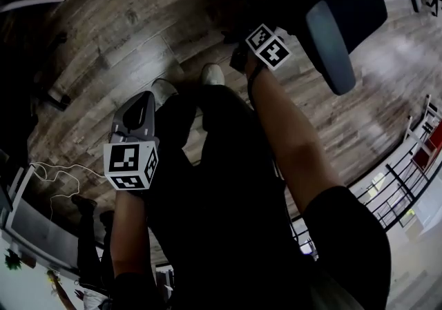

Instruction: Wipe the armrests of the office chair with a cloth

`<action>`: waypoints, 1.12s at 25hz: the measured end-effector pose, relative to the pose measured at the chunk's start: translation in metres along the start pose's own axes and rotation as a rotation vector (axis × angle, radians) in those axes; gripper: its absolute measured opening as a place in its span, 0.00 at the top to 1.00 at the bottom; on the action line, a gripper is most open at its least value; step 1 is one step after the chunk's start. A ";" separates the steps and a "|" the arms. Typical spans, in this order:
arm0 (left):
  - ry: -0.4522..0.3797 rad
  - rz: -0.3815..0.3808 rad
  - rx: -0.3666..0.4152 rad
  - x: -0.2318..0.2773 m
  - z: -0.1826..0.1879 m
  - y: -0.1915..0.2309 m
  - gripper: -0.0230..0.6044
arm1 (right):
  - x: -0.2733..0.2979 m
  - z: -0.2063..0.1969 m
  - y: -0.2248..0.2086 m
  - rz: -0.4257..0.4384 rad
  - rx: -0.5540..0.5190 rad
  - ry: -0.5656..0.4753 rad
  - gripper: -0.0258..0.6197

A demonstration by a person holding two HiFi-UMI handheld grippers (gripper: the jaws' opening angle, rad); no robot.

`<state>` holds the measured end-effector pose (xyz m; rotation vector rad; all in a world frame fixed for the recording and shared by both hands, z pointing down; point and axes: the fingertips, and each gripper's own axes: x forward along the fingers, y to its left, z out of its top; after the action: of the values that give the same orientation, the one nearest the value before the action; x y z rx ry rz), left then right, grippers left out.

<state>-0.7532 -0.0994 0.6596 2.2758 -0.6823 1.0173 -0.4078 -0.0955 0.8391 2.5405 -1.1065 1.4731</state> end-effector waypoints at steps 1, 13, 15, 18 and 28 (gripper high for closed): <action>0.002 -0.003 0.001 0.000 0.000 0.000 0.95 | -0.004 0.004 0.001 -0.004 0.054 -0.033 0.88; 0.006 -0.045 0.055 -0.013 0.017 -0.005 0.95 | -0.086 0.065 0.013 0.016 0.425 -0.249 0.88; 0.001 -0.051 0.067 -0.013 0.022 -0.006 0.95 | -0.097 0.072 0.018 0.011 0.432 -0.273 0.88; -0.006 -0.067 0.087 -0.017 0.031 -0.009 0.95 | -0.116 0.094 0.027 0.019 0.379 -0.342 0.88; -0.016 -0.127 0.149 -0.041 0.071 -0.031 0.95 | -0.144 0.100 0.026 -0.084 0.164 -0.321 0.88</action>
<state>-0.7219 -0.1148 0.5789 2.4232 -0.4756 1.0199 -0.3921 -0.0663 0.6648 2.9766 -0.9233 1.2130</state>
